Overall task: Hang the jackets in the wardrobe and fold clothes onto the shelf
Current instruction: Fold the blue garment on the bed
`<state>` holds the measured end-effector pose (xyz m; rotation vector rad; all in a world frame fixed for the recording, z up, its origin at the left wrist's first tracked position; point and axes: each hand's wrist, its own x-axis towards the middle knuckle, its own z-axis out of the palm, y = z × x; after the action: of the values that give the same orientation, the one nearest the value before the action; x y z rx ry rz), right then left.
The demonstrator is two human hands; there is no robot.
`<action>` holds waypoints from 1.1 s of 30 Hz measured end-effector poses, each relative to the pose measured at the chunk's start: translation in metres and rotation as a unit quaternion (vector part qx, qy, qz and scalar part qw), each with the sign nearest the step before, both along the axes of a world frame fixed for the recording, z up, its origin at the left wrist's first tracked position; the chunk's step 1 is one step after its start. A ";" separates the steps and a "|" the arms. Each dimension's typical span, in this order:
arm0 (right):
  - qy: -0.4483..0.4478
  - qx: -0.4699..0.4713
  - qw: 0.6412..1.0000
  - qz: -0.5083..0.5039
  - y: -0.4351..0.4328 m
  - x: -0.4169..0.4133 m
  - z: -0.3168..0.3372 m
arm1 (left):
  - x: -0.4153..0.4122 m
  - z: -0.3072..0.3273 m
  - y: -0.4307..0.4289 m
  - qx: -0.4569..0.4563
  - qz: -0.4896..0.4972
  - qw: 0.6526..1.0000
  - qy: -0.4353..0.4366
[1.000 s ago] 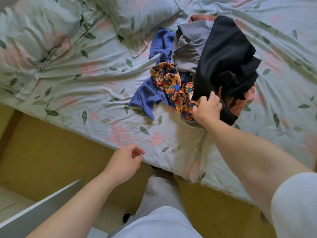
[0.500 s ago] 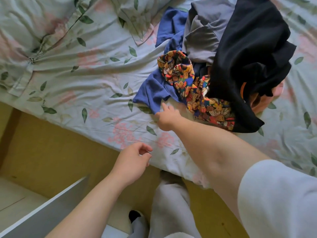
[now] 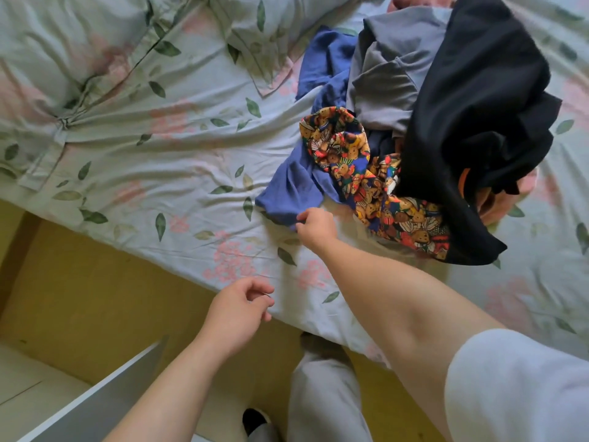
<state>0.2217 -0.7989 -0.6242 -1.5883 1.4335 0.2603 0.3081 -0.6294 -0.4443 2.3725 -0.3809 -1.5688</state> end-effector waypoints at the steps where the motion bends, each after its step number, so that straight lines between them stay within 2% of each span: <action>1: -0.038 0.021 0.993 -0.111 0.002 0.003 0.013 | 0.000 0.004 -0.001 -0.002 0.013 1.000 0.003; 2: -0.082 0.064 0.969 -0.223 0.007 0.007 0.030 | 0.000 0.008 -0.001 -0.005 0.030 1.000 0.007; 4: -0.194 0.187 0.882 -0.387 0.018 0.015 0.067 | 0.002 0.019 -0.003 -0.016 0.075 0.997 0.022; 5: -0.247 0.255 0.834 -0.422 0.026 0.015 0.089 | 0.002 0.026 -0.005 -0.024 0.098 0.994 0.032; 6: -0.277 0.310 0.806 -0.422 0.034 0.013 0.111 | 0.002 0.032 -0.006 -0.029 0.121 0.992 0.036; 7: -0.289 0.346 0.802 -0.392 0.041 0.008 0.133 | 0.004 0.038 -0.007 -0.036 0.146 0.988 0.038; 9: -0.301 0.379 0.835 -0.262 0.058 -0.007 0.170 | 0.008 0.049 -0.009 -0.050 0.199 0.978 0.044; 12: -0.274 0.313 0.909 -0.030 0.089 -0.026 0.213 | 0.012 0.061 -0.009 -0.066 0.244 0.966 0.054; 14: -0.248 0.251 0.930 0.099 0.109 -0.035 0.238 | 0.009 0.068 -0.006 -0.074 0.257 0.958 0.103; 15: -0.239 0.238 0.933 0.129 0.117 -0.040 0.248 | 0.006 0.075 -0.005 -0.081 0.241 0.960 0.120; 18: -0.232 0.266 0.929 0.113 0.133 -0.062 0.265 | -0.001 0.088 0.005 -0.096 0.184 0.973 0.104; 21: -0.213 0.293 0.930 0.066 0.144 -0.081 0.268 | -0.002 0.100 0.021 -0.123 0.177 0.972 0.097; 24: -0.220 0.307 0.925 -0.039 0.158 -0.089 0.264 | 0.000 0.113 0.038 -0.142 0.185 0.968 0.095; 26: -0.260 0.357 0.877 -0.190 0.161 -0.087 0.258 | 0.000 0.126 0.049 -0.165 0.190 0.963 0.098; 28: -0.308 0.406 0.794 -0.332 0.156 -0.083 0.251 | 0.000 0.143 0.059 -0.191 0.200 0.955 0.108; 30: -0.352 0.420 0.720 -0.426 0.147 -0.074 0.246 | 0.004 0.158 0.071 -0.217 0.210 0.945 0.123; 31: -0.370 0.417 0.694 -0.456 0.142 -0.068 0.246 | 0.008 0.164 0.078 -0.230 0.210 0.942 0.125; 33: -0.385 0.396 0.674 -0.491 0.130 -0.054 0.251 | 0.020 0.176 0.091 -0.254 0.196 0.932 0.170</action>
<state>0.1681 -0.6685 -0.3728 -0.0064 1.0300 -0.3763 0.3282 -0.5379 -0.2687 1.6276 -0.1873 -1.4351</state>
